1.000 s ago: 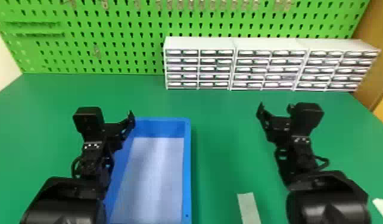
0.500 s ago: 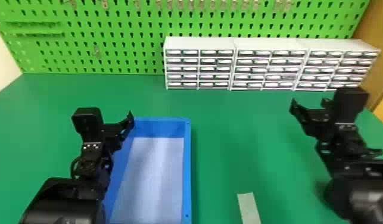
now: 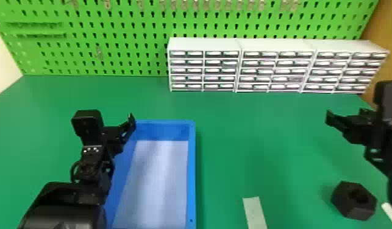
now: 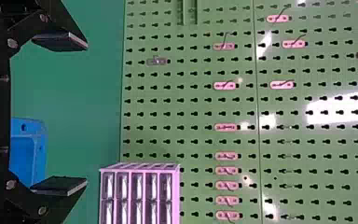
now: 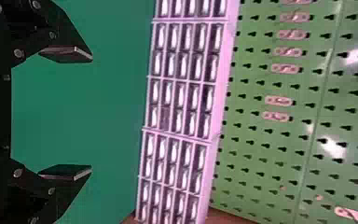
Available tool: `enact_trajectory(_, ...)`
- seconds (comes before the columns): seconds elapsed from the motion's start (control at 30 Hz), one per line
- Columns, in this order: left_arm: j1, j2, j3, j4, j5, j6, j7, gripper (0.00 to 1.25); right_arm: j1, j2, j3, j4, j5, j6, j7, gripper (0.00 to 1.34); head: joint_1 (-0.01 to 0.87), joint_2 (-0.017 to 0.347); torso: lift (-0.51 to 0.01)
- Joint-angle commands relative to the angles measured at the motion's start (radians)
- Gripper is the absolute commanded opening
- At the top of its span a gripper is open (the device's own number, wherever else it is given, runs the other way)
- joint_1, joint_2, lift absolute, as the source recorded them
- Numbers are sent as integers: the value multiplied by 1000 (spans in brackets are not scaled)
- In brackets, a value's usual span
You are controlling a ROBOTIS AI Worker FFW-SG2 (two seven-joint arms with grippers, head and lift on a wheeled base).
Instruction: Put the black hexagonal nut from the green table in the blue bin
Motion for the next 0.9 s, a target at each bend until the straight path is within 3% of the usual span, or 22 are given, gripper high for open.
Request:
enact_trajectory(0.0,-1,2,1,0,-1,-1,0,1002,-1,-53,-7,-49,-1,144,33,916,686,51,-96)
enact_trajectory(0.27,2,2,6,0,-2,-1,0,1002,-12,-126,-13,-112,78,358,174,916,686,51,-96)
enact_trajectory(0.47,2,9,7,-5,-4,1,0,1002,-29,-207,14,-120,118,485,286,916,686,51,-96)
enact_trajectory(0.7,0,17,4,-5,-2,1,0,1002,-55,-286,76,-85,221,575,472,916,686,51,-96)
enact_trajectory(0.87,0,20,3,-5,-2,1,0,1002,-72,-316,126,-42,353,612,648,916,686,51,-96)
